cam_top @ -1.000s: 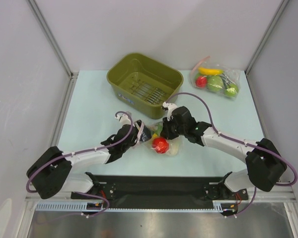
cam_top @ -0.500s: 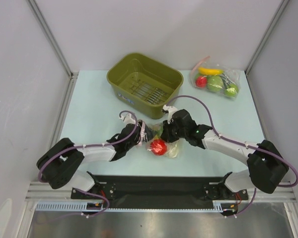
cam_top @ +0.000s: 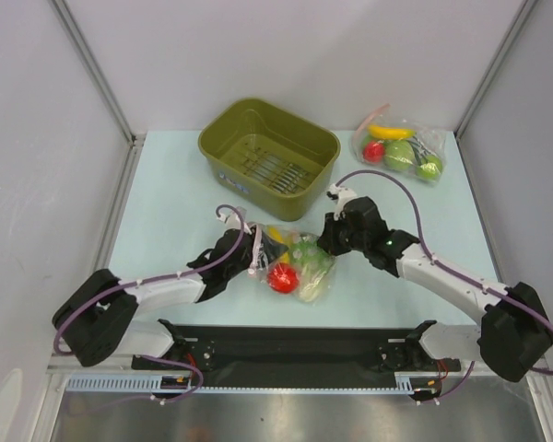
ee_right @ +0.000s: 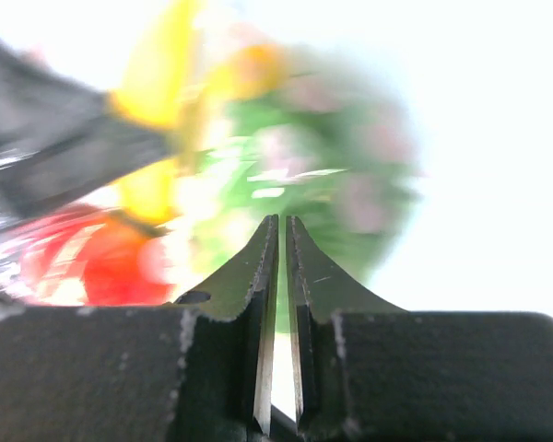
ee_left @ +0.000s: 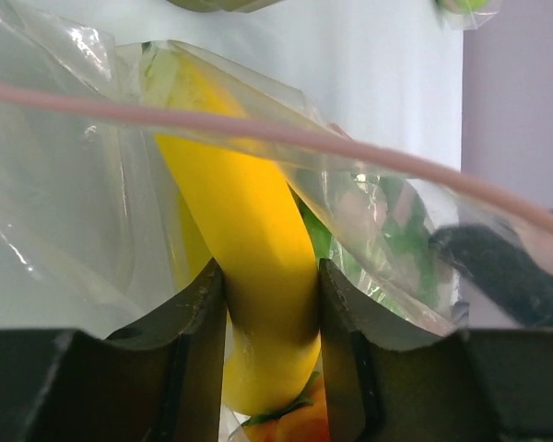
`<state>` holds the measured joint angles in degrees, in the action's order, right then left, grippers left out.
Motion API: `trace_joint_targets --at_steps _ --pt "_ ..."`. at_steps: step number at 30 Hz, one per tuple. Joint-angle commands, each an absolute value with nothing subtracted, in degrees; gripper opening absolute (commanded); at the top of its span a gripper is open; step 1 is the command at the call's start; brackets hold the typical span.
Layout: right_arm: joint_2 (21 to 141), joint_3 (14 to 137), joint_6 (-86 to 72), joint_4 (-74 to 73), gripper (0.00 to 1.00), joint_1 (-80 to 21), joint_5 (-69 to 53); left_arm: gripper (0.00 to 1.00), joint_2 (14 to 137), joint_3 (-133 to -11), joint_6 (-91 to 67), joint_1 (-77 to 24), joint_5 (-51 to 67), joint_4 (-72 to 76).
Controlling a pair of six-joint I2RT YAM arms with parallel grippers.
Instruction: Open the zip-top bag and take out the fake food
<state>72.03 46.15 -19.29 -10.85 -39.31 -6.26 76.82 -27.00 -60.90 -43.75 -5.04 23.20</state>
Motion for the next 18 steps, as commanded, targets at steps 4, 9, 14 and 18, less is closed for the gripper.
trace_joint_targets --at_steps 4,9,14,18 --pt "66.19 43.95 -15.82 -15.38 0.15 -33.67 -5.09 0.12 68.56 -26.37 -55.11 -41.84 -1.32 17.58" --pt "62.14 41.23 -17.49 -11.88 0.37 -30.32 -12.29 0.14 69.87 -26.89 -53.52 -41.31 2.10 17.14" --pt "61.96 37.98 -19.07 -8.53 0.44 -30.06 -19.86 0.14 71.89 -26.63 -53.96 -41.22 5.09 20.82" --pt "63.02 37.09 -20.04 -7.38 0.48 -29.71 -23.02 0.14 72.16 -26.54 -54.14 -41.22 5.54 22.06"
